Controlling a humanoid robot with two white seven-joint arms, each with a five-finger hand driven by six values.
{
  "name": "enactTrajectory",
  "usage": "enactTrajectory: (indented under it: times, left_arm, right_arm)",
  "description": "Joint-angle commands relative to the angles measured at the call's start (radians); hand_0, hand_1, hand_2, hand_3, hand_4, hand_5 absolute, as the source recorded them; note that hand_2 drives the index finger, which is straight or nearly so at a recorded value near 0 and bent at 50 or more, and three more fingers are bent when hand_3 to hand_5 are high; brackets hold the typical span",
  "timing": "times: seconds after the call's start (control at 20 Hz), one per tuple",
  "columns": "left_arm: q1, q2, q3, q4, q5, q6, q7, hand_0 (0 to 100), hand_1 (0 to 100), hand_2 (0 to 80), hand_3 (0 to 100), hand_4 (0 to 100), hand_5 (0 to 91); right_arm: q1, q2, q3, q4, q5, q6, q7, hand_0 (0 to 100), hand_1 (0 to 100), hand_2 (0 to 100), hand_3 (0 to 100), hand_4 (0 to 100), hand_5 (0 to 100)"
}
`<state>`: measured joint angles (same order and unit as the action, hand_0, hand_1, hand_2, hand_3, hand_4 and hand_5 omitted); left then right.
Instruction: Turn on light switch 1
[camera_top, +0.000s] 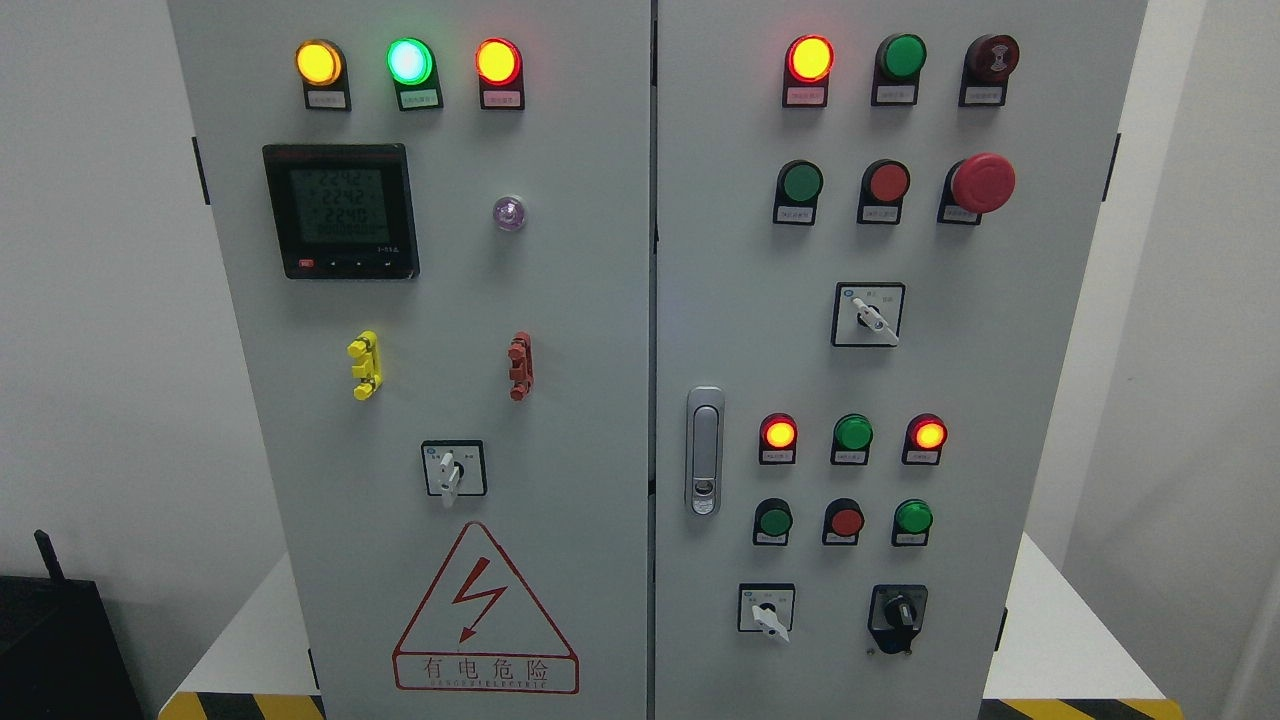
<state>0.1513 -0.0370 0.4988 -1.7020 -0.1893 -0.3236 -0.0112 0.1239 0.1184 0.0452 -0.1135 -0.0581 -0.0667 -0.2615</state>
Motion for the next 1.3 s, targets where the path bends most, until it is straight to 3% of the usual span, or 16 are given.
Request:
enactTrajectory:
  times: [0.0,0.5,0.7,0.85,1.1,1.25]
  left_arm:
    - [-0.085,-0.02,-0.221,-0.105,-0.082,0.032,0.042,37,17,41.5,71,79,67.5]
    - [-0.225,-0.05,-0.43,-0.114,-0.206,0.17,0.137,37,26,46.0,76,83,72.6]
    - [-0.257,-0.055,-0.471,-0.113,-0.222,0.213,0.149,38,27,47.1,77,83,73.9]
    - [-0.274,-0.057,-0.483,-0.113,-0.23,0.242,0.201,38,28,47.1,77,83,74.1]
    - [-0.297,-0.057,-0.506,-0.111,-0.231,0.303,0.217,38,33,48.0,77,84,74.3]
    - [-0.349,-0.058,-0.54,-0.108,-0.231,0.366,0.276,38,36,48.6,78,84,74.4]
  right_arm:
    - [-0.001,0.0,-0.001,0.0,0.0,0.001,0.001,12,39,0,0,0,0]
    - [-0.001,0.0,-0.001,0.0,0.001,0.001,0.001,12,39,0,0,0,0]
    - [0.0,0.0,-0.001,0.0,0.0,-0.001,0.001,12,39,0,0,0,0]
    - [0.0,0.0,-0.001,0.0,0.0,0.001,0.001,12,39,0,0,0,0]
    - [0.0,0.0,-0.001,0.0,0.0,0.001,0.001,12,39,0,0,0,0]
    - [0.0,0.0,-0.001,0.0,0.0,0.001,0.001,12,39,0,0,0,0]
